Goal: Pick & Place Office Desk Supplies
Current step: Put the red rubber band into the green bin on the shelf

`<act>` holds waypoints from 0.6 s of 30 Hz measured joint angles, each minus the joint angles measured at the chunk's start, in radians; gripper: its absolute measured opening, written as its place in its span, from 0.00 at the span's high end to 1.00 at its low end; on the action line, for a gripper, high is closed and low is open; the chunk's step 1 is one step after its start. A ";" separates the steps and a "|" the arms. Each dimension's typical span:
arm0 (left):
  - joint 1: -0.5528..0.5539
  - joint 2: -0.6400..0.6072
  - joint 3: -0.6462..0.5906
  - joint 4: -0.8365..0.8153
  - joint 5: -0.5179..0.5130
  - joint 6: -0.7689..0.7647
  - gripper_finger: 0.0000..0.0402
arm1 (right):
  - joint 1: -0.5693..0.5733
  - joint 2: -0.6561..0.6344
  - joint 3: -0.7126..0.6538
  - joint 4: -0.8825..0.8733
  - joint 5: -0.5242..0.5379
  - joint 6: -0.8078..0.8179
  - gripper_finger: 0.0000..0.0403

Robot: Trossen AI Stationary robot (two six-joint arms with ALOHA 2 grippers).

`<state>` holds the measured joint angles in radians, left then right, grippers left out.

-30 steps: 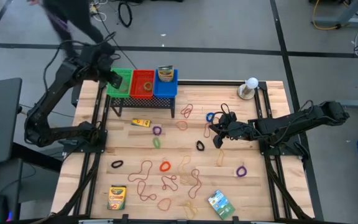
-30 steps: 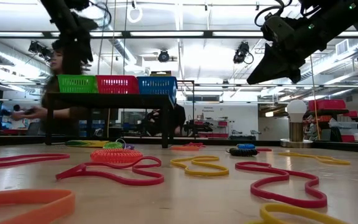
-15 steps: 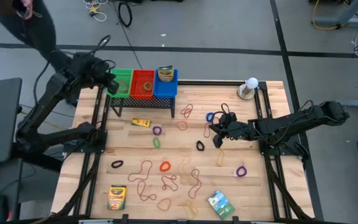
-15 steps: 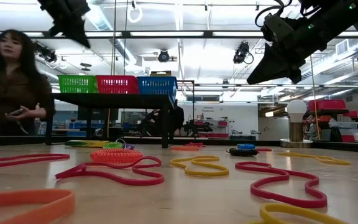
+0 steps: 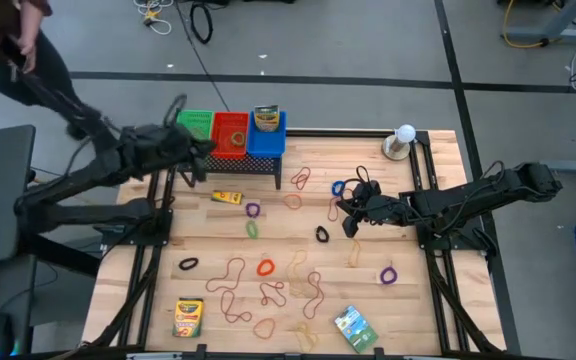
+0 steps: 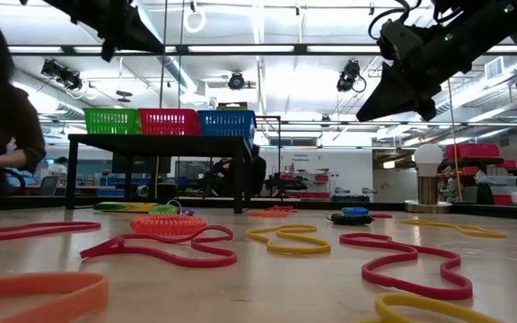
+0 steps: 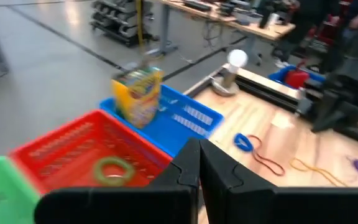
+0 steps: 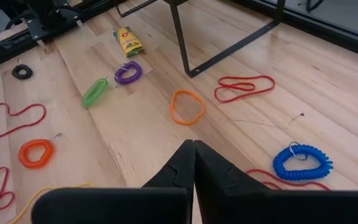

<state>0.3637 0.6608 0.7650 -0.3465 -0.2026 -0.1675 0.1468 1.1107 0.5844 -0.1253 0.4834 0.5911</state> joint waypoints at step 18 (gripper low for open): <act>-0.422 0.093 -0.430 0.514 -0.191 -0.136 0.98 | 0.167 0.024 0.217 -0.434 -0.055 0.179 0.99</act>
<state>-0.0588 0.7543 0.3350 0.1671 -0.3936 -0.3039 0.3135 1.1350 0.8018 -0.5595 0.4286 0.7698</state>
